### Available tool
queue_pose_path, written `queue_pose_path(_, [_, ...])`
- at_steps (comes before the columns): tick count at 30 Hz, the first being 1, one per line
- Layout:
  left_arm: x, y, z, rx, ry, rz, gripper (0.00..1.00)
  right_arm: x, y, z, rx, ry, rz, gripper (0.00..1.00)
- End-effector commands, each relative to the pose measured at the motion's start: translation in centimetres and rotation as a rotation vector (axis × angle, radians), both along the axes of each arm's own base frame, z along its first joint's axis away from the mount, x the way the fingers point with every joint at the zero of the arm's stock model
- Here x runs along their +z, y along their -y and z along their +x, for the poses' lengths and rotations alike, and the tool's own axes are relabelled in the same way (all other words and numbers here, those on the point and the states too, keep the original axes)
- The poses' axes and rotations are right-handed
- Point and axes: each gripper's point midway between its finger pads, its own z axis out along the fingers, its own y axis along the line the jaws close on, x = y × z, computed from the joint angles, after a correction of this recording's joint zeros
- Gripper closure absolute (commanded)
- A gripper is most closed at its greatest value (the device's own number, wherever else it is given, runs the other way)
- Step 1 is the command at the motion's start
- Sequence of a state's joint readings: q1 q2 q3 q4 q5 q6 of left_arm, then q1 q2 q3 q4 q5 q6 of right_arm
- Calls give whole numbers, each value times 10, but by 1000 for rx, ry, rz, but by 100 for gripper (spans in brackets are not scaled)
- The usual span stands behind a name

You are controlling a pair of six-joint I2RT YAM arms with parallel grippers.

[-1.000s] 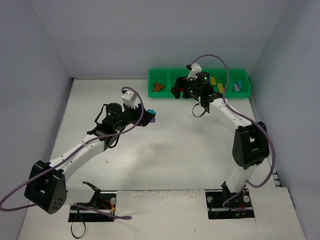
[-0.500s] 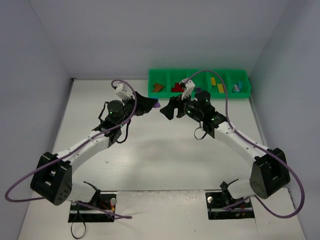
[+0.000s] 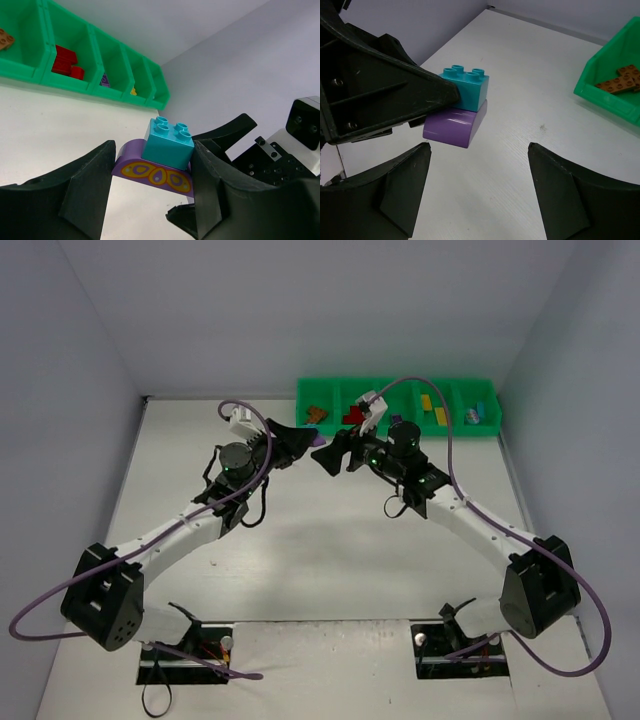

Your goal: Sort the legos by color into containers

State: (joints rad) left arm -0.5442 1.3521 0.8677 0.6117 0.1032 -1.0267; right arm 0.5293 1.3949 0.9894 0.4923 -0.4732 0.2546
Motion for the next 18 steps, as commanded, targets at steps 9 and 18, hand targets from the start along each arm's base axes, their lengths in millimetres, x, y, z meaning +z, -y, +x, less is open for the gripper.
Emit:
queue_pose_path(9, [63,5,-2,25,149,-127,84,73,-14,4,-12,174,132,28])
queue_pose_path(18, [61,12,-5,15,160,-138,81,78,-16,10,-45,179,156,39])
